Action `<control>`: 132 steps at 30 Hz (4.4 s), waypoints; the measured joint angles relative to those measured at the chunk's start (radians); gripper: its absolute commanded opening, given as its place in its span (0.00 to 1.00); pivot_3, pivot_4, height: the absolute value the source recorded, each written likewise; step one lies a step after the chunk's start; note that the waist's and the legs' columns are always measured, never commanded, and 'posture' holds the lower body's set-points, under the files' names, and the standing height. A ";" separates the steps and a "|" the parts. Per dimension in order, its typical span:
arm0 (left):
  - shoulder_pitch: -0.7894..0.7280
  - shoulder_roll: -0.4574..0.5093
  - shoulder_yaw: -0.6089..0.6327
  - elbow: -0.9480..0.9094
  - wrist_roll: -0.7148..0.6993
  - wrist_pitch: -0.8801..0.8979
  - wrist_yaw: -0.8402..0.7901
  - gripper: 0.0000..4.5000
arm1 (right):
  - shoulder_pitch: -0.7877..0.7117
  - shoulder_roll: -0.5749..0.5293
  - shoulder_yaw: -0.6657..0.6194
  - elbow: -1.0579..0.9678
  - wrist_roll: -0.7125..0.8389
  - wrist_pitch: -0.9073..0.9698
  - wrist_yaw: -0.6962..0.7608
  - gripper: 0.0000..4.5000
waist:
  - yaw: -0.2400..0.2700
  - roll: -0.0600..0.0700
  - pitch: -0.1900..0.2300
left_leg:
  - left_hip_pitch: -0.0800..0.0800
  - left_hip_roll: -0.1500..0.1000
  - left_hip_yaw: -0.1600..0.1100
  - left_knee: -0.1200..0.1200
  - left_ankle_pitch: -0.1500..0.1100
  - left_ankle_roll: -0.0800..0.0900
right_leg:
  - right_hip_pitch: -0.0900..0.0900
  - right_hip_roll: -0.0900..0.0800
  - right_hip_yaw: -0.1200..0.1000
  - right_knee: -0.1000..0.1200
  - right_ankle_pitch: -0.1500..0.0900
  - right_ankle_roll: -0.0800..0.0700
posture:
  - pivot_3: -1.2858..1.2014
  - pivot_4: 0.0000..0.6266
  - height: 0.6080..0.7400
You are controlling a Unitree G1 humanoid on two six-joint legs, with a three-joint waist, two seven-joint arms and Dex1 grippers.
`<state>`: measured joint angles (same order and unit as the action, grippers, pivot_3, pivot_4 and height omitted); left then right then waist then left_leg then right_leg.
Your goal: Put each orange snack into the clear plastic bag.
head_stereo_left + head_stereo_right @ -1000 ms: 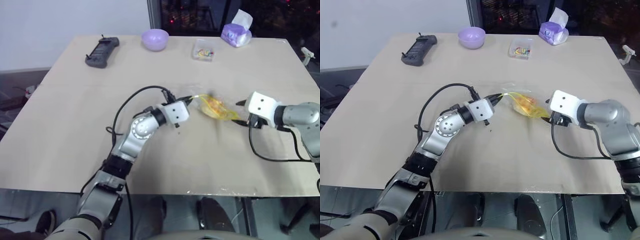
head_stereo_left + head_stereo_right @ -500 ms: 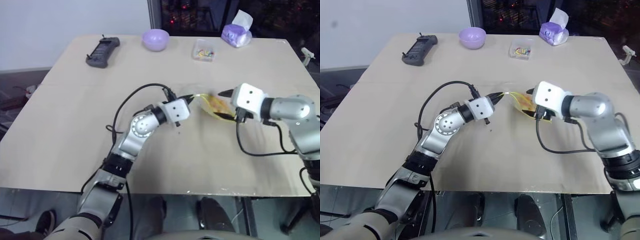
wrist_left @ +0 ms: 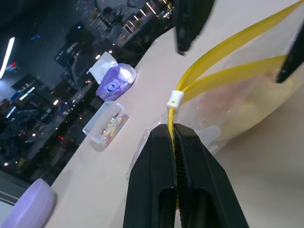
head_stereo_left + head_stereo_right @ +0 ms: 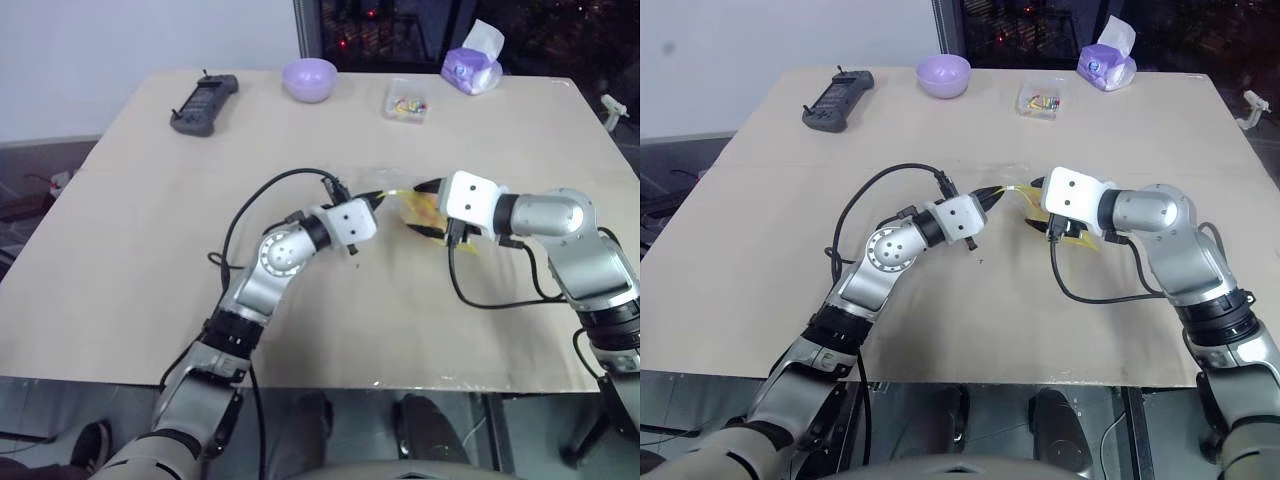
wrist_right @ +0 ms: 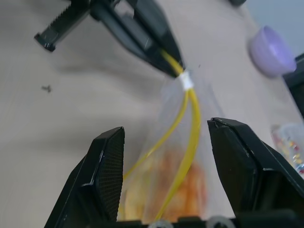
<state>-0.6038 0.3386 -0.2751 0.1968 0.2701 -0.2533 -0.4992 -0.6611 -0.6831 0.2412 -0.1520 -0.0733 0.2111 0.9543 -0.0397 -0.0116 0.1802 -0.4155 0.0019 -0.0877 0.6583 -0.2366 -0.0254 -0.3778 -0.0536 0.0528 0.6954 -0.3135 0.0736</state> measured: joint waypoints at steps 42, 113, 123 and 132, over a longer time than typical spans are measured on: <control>0.019 0.127 -0.030 -0.068 0.083 -0.109 -0.038 0.00 | -0.075 0.125 0.066 0.136 -0.114 -0.140 -0.053 0.13 | -0.001 0.000 0.000 | 0.000 0.000 0.000 0.000 0.000 0.000 | 0.000 0.000 0.000 0.000 0.000 0.000 | 0.52 0.24 1.00; 0.019 0.111 -0.050 -0.065 0.160 -0.053 0.037 0.00 | -0.024 0.062 0.078 0.089 -0.204 -0.169 -0.100 0.00 | -0.001 0.000 0.000 | 0.000 0.000 0.000 0.000 0.000 0.000 | 0.000 0.000 0.000 0.000 0.000 0.000 | 0.52 0.24 1.00; 0.020 0.116 -0.052 -0.070 0.169 -0.011 0.043 0.00 | -0.011 0.059 0.078 0.072 -0.203 -0.142 -0.110 0.00 | -0.001 0.000 0.000 | 0.000 0.000 0.000 0.000 0.000 0.000 | 0.000 0.000 0.000 0.000 0.000 0.000 | 0.52 0.24 1.00; 0.020 0.116 -0.062 -0.068 0.175 0.032 0.045 0.00 | 0.017 0.033 0.078 0.052 -0.198 -0.117 -0.120 0.00 | -0.001 0.000 0.000 | 0.000 0.000 0.000 0.000 0.000 0.000 | 0.000 0.000 0.000 0.000 0.000 0.000 | 0.52 0.24 1.00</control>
<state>-0.5837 0.4542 -0.3374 0.1286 0.4452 -0.2212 -0.4538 -0.6446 -0.6499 0.3193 -0.0996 -0.2710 0.0944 0.8340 -0.0406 -0.0115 0.1802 -0.4155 0.0019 -0.0876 0.6583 -0.2367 -0.0253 -0.3780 -0.0535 0.0529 0.6955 -0.3135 0.0736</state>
